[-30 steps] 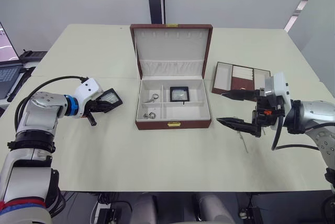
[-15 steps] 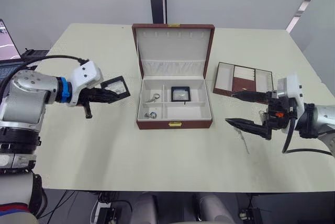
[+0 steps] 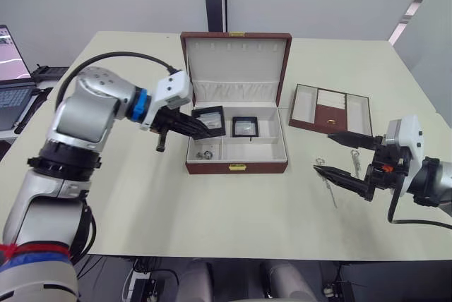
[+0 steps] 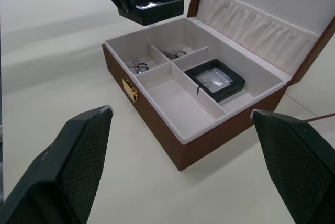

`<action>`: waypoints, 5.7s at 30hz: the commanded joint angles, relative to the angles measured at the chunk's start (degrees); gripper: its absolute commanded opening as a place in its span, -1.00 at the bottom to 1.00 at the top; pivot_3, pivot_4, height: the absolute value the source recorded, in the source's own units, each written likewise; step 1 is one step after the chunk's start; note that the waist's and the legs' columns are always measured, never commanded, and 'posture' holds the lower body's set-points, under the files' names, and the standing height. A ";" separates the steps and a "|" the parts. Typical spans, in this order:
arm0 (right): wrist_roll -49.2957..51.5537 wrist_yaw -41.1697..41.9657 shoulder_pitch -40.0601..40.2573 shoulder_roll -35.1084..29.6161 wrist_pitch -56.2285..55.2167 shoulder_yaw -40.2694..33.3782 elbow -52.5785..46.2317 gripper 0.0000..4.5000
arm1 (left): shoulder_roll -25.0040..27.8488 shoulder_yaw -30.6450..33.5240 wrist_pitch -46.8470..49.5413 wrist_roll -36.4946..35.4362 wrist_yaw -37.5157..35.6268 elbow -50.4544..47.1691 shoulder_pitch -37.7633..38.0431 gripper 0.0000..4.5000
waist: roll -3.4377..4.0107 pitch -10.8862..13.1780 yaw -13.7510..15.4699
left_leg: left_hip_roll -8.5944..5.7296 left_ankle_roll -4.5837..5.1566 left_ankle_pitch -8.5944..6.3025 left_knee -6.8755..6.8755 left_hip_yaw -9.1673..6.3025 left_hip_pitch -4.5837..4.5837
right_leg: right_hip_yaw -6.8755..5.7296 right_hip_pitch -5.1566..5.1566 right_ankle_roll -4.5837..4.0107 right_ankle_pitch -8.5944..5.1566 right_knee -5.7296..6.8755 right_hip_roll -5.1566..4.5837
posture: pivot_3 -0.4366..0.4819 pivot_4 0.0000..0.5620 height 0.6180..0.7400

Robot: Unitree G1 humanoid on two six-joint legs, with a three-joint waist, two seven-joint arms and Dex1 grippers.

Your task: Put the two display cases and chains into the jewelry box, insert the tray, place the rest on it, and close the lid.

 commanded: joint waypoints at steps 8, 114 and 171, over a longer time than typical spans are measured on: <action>2.56 -4.45 5.45 0.95 -0.31 -5.24 -6.16 1.00 | -9.06 -5.41 -6.45 3.14 -2.24 9.39 -5.00 -0.99 | -0.01 0.00 0.00 | 0.00 0.00 0.00 0.00 -0.05 -0.01 | 0.03 0.00 0.00 0.00 -0.02 0.05 | -0.05 -0.47 1.00; -19.93 4.47 -8.25 0.53 -28.91 -3.84 59.25 1.00 | 0.90 53.33 0.24 -7.57 45.66 -10.74 56.31 0.99 | 0.05 -0.03 -0.60 | 0.06 -0.01 0.00 -0.08 0.16 0.16 | 0.19 0.03 -0.02 -0.02 0.01 -0.01 | -0.05 -0.47 1.00; -40.48 29.20 -50.33 -4.26 -38.94 24.42 90.20 1.00 | -2.69 17.88 -1.64 -17.85 29.87 -25.37 29.27 0.99 | 0.19 0.05 -1.46 | 0.03 -0.02 0.00 -0.07 0.35 0.34 | 0.29 0.07 -0.03 -0.01 0.04 -0.03 | -0.05 -0.47 1.00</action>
